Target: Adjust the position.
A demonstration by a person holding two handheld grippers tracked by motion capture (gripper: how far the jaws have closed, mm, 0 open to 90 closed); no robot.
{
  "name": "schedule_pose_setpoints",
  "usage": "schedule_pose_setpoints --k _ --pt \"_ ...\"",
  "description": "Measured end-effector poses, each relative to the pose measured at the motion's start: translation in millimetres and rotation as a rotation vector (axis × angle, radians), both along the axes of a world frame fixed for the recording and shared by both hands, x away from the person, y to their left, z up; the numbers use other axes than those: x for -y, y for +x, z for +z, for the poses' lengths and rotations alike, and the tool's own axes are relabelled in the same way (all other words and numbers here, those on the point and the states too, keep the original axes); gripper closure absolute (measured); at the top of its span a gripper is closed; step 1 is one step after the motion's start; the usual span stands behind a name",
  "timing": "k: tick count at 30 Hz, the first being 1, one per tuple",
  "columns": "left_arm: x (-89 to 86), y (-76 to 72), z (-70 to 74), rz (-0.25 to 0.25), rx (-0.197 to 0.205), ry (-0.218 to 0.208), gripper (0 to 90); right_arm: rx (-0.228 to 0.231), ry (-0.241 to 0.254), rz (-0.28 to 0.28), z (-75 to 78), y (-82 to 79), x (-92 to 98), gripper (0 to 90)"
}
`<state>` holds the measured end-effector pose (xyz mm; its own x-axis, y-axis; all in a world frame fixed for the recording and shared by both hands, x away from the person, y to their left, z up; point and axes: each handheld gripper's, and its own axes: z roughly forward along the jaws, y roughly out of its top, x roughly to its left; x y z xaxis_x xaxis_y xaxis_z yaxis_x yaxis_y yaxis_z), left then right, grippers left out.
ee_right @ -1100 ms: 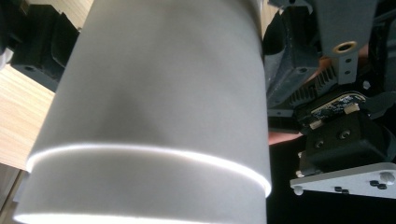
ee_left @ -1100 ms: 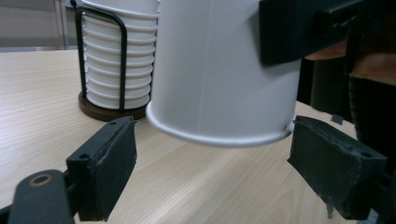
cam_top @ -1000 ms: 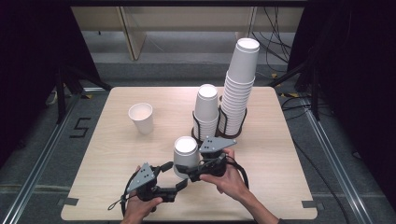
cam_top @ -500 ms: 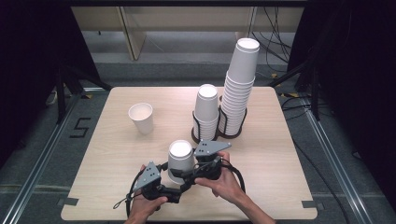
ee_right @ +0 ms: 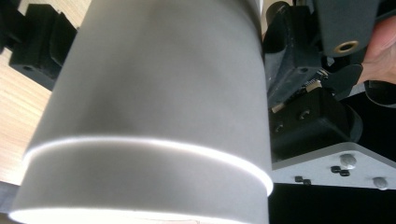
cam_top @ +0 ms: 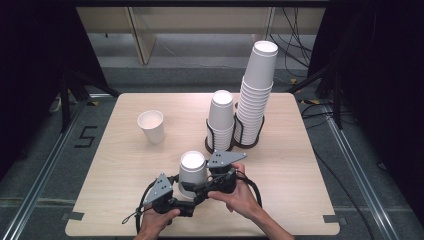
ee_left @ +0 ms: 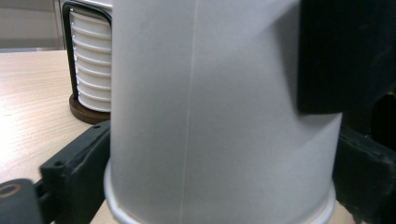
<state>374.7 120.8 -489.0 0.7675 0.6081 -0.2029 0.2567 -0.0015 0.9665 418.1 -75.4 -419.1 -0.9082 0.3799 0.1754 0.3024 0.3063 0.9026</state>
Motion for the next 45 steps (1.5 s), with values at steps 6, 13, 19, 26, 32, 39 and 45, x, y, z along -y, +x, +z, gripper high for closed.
schedule_pose_setpoints --k 6,13,19,26,32,39,45 --pt "-1.5 -0.2 1.4 -0.006 0.011 0.027 10.1 -0.013 -0.005 -0.003 0.2 0.5 0.6 13.8" --pt "-1.2 -0.1 3.0 -0.027 0.02 0.08 11.4 0.019 -0.013 0.003 9.5 0.7 4.5 14.7" --pt "1.4 0.0 1.7 -0.051 0.022 0.172 11.9 -0.01 -0.028 -0.006 20.1 1.3 14.0 15.4" --pt "6.1 -3.9 2.9 -0.09 0.035 0.298 12.2 0.021 -0.068 0.01 30.4 3.9 30.8 15.5" --pt "5.3 -5.2 6.6 -0.123 0.049 0.34 12.8 -0.016 -0.129 0.055 30.8 0.8 41.1 15.4" --pt "1.7 -6.0 11.7 -0.137 0.059 0.401 13.0 -0.012 -0.144 0.102 32.6 -0.8 43.2 15.5" --pt "1.9 -7.2 12.7 -0.159 0.081 0.47 13.0 -0.009 -0.19 0.135 34.8 -4.0 42.9 15.4"
